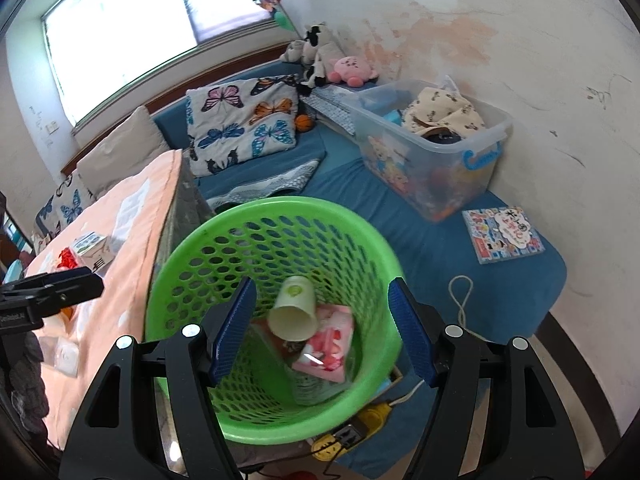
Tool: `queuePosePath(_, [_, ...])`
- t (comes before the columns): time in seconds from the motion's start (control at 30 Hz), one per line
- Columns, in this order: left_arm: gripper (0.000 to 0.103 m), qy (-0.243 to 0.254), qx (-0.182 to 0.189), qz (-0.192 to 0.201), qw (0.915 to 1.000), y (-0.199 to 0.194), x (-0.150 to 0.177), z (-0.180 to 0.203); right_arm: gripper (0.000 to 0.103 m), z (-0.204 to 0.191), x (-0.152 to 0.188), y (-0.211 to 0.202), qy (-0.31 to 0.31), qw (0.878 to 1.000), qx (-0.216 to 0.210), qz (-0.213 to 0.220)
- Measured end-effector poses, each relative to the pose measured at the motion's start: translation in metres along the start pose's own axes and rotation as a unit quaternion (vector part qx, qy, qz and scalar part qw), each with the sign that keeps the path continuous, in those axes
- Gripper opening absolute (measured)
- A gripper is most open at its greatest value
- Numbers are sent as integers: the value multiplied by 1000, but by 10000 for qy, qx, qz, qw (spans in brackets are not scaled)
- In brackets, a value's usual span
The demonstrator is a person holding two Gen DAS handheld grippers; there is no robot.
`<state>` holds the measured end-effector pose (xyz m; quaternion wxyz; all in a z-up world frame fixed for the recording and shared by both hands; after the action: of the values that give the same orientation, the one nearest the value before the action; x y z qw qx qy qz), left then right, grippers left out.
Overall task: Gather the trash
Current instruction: 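Open the right tool to drop the pink bag while the left tool drops the white cup, then reach the right tool to the clear plastic bowl and grasp it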
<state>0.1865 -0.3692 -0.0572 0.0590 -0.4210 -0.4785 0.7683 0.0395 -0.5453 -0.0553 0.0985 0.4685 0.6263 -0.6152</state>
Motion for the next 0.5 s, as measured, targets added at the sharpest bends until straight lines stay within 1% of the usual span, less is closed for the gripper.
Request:
queuePosePath(0.2, [75, -124, -229, 207, 9994, -29, 9, -35, 69, -33, 3, 4, -266, 9994, -209, -45])
queuePosePath(0.27, [75, -188, -364, 272, 9988, -40, 14, -51, 69, -44, 3, 5, -337, 9990, -278, -54])
queuePosePath(0.5, [75, -484, -676, 329, 9960, -67, 35, -103, 69, -84, 5, 10, -566, 9971, -502, -90])
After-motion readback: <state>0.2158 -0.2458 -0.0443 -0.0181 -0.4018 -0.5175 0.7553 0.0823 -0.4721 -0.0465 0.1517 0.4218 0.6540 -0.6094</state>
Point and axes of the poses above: each gripper's, at about its wrist camera, not at the fingertips, and y roughly the way its jaws point, z to its right, x to its underside, the point moved 10 cm from there along y, roughly the way its jaws point, and after that the axes turned 2 degrees about y, right-handed, at the moved point
